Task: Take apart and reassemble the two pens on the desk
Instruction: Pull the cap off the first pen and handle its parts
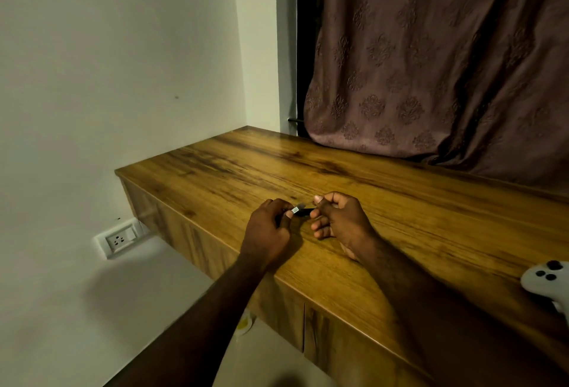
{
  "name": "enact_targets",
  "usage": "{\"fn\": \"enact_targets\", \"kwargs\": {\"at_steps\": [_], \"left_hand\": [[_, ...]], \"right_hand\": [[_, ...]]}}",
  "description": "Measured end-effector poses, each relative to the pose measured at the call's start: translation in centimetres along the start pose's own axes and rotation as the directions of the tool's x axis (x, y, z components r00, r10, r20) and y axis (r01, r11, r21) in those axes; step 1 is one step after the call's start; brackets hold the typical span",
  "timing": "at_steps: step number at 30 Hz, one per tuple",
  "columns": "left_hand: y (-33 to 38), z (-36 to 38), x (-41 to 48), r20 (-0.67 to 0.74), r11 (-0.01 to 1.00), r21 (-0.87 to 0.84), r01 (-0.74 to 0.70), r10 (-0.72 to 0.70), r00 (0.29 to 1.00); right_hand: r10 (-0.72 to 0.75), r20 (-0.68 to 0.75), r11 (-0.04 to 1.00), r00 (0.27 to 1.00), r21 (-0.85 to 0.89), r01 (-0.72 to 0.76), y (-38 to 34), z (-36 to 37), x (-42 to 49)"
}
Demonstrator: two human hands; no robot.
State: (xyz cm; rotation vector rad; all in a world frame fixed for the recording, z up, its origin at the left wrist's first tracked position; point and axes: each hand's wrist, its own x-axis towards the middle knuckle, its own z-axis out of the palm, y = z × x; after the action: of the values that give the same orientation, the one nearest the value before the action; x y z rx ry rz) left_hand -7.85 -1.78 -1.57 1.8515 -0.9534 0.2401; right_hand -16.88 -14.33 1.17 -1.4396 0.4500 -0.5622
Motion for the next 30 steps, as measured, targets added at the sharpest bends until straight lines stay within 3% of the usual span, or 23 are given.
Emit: {"fn": "enact_targets", "kwargs": {"at_steps": [14, 30], "left_hand": [[-0.06, 0.18, -0.16, 0.048, 0.998, -0.049, 0.041, -0.039, 0.998], [-0.05, 0.29, -0.26, 0.065, 0.998, -0.044, 0.042, -0.039, 0.997]], "right_hand": [[-0.165, -0.025, 0.98, 0.986, -0.117, 0.161, -0.04, -0.13, 0.15], [-0.159, 0.006, 0.979, 0.987, -0.129, 0.158, -0.08, -0.1, 0.05]]}}
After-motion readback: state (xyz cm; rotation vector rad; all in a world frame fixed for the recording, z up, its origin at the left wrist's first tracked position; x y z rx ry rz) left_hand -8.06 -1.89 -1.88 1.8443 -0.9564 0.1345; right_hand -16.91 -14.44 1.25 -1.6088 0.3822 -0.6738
